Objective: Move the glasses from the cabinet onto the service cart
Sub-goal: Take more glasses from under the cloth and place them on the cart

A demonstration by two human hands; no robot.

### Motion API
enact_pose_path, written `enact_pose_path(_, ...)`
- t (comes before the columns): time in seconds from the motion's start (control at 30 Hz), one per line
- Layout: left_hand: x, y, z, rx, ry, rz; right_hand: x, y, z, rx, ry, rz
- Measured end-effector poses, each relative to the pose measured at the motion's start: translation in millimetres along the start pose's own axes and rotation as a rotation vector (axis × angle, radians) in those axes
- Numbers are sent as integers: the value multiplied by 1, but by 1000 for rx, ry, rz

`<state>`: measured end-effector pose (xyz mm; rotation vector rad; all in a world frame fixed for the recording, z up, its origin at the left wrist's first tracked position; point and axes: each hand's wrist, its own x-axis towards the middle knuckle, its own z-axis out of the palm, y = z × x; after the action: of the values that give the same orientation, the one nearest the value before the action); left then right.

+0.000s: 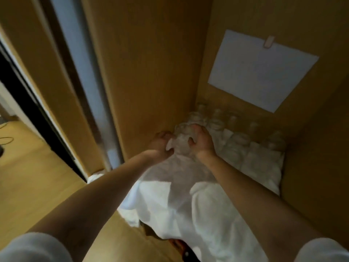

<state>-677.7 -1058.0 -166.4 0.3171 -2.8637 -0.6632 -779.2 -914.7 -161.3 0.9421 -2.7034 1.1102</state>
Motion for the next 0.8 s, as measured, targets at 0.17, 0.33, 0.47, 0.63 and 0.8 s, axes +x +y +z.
enact_pose_path(0.17, 53, 37, 26, -50, 28, 203, 16, 39, -22, -37, 54, 24)
enact_pose_path(0.33, 93, 65, 54, -174, -74, 311, 17, 70, -44, -87, 123, 111)
enact_pose_path(0.47, 109, 70, 66, -203, -118, 399, 10, 85, -60, -135, 131, 172)
enact_pose_path(0.63, 127, 70, 78, -167, -230, 443, -12, 89, -61, -172, 167, 280)
enact_pose_path(0.8, 126, 66, 94, -18, -49, 502, -32, 92, -41, -177, 248, 429)
